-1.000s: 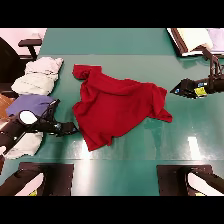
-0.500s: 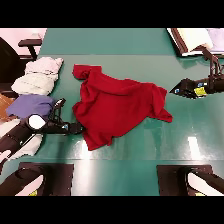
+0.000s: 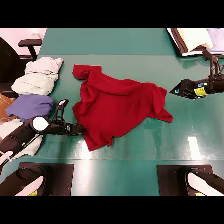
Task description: Fold the shirts.
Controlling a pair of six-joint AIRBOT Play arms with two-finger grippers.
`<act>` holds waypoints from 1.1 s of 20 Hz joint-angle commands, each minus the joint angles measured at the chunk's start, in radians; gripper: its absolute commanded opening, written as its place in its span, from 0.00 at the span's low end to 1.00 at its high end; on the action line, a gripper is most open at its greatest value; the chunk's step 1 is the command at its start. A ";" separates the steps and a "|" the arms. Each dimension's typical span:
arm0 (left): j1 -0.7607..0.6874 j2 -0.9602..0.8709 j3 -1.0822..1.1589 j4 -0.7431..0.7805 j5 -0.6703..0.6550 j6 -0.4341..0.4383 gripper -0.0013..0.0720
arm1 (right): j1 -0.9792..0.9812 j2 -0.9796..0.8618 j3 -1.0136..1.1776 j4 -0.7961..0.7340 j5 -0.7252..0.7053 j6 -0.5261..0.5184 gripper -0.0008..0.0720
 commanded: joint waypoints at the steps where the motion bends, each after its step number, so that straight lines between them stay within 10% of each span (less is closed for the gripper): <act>1: -0.002 0.002 0.002 -0.010 0.059 0.004 0.08 | 0.000 0.000 -0.001 0.000 0.001 0.000 0.51; 12: 0.138 0.190 0.342 0.257 -0.338 -0.005 0.05 | -0.147 0.060 -0.091 -0.114 0.172 0.000 0.51; 17: 0.138 0.200 0.370 0.215 -0.327 -0.005 0.05 | -0.344 0.128 -0.402 -0.089 0.107 -0.001 0.68; 22: 0.138 0.200 0.370 0.216 -0.286 -0.027 0.05 | -0.357 0.040 -0.571 0.087 -0.102 -0.084 0.61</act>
